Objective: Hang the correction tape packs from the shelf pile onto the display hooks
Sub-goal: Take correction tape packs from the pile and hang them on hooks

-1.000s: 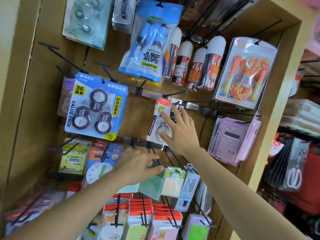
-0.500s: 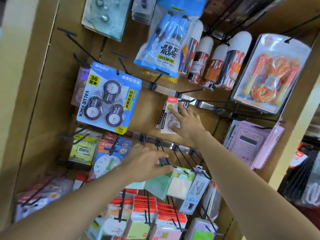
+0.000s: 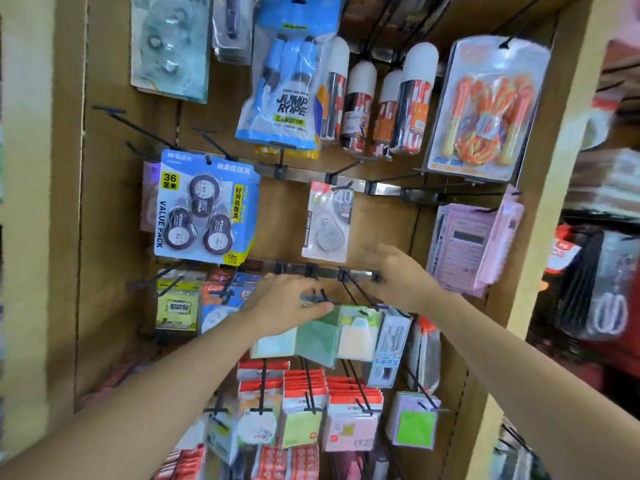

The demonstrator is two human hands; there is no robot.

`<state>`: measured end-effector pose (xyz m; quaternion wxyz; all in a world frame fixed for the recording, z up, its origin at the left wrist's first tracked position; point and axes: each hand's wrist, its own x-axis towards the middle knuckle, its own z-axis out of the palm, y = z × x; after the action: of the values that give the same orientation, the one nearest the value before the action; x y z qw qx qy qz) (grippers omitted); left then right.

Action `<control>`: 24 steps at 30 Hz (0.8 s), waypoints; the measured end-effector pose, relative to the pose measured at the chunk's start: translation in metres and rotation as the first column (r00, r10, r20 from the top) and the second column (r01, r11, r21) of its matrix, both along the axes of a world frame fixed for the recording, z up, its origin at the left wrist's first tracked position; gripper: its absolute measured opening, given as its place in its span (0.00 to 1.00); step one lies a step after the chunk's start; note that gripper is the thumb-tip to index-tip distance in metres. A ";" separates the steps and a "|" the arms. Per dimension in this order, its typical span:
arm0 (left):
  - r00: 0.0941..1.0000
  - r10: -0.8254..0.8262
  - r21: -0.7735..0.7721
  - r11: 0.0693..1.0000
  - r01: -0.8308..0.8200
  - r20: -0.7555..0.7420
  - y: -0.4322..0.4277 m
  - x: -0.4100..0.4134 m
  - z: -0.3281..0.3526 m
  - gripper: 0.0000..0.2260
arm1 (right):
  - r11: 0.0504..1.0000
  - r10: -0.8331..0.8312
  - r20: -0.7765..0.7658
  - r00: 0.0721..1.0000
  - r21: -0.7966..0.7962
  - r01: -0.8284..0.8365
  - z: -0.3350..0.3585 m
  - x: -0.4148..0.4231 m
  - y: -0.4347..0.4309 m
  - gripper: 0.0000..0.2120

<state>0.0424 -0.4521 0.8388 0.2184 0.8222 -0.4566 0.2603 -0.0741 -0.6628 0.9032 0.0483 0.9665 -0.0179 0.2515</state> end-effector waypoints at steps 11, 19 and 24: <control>0.987 -0.154 -0.257 0.953 0.162 0.048 0.063 -0.065 -0.060 0.18 | 0.922 0.174 0.212 0.962 0.309 -0.235 -0.110 -0.103 0.049 0.13; 0.878 -0.119 -0.181 0.983 0.038 -0.464 0.129 -0.129 -0.261 0.09 | 0.842 0.092 0.128 0.988 0.519 -0.145 -0.271 -0.154 0.089 0.09; 0.563 0.185 0.161 0.983 -0.093 -0.805 0.182 -0.182 -0.419 0.08 | 0.676 -0.023 -0.214 0.977 0.717 0.173 -0.395 -0.186 0.114 0.11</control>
<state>-0.1392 -0.2699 0.4198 0.3412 0.8926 -0.2508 -0.1546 -0.2605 -0.5486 0.5080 -0.3265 0.9219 -0.1643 0.1284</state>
